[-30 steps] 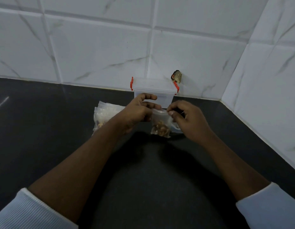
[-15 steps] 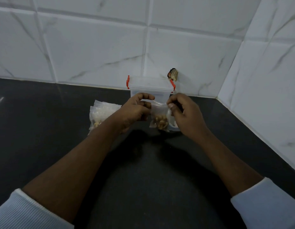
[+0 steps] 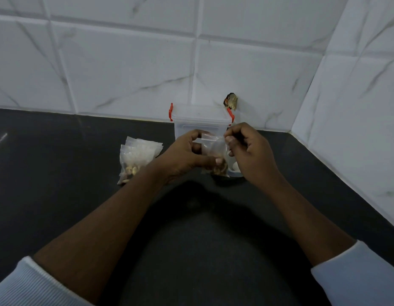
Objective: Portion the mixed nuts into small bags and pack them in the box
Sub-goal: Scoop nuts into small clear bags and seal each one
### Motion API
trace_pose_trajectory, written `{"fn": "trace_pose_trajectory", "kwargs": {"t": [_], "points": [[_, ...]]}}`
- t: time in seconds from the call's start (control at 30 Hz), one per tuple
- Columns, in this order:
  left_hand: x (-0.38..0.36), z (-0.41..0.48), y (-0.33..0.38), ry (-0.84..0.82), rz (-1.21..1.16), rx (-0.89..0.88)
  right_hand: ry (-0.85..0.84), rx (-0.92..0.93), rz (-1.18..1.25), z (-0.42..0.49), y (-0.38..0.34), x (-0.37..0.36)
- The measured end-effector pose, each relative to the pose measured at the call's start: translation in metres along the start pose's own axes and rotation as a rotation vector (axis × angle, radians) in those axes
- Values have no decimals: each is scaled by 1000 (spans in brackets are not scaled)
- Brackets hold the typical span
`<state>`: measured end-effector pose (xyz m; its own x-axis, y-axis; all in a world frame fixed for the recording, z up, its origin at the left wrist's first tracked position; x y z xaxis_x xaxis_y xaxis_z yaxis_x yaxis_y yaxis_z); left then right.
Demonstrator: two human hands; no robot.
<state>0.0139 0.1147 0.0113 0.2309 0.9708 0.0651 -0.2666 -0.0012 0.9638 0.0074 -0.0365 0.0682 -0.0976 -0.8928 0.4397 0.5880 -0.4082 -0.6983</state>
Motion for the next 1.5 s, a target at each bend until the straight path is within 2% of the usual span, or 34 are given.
{"fn": "trace_pose_trajectory", "kwargs": {"t": [0.2, 0.33, 0.47, 0.57, 0.7, 0.87, 1.1, 1.2, 1.37, 1.5], "points": [[2, 2, 4, 39, 11, -57, 43, -13, 16, 2, 8, 4], [3, 1, 5, 71, 7, -72, -2, -117, 126, 4, 14, 0], [9, 2, 3, 115, -1, -89, -197, -369, 262, 3, 39, -15], [12, 2, 3, 118, 13, -90, -353, -404, 239, -4, 42, -26], [11, 3, 0, 118, -114, -52, -285, -375, 299, -2, 41, -22], [13, 6, -4, 164, -219, -33, -193, -454, 378, 2, 53, -17], [15, 7, -9, 195, -205, -7, -120, -377, 239, 3, 48, -14], [15, 6, -7, 225, -203, -23, -115, -355, 177, 4, 47, -15], [12, 5, -3, 208, -188, -51, -204, -329, 331, 0, 40, -21], [8, 5, -3, 198, -249, -37, -152, -360, 349, 3, 42, -16]]}}
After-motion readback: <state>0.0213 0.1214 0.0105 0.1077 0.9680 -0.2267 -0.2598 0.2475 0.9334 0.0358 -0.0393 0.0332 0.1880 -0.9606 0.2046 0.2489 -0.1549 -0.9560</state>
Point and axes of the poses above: each hand's wrist, its own z-axis towards the middle knuckle, its own x-axis out of the back of the hand, y = z × x, the point moved 9 cm from there along z, towards the middle knuckle, and after that the axes turned 9 degrees about -x, right-handed, at the moved point
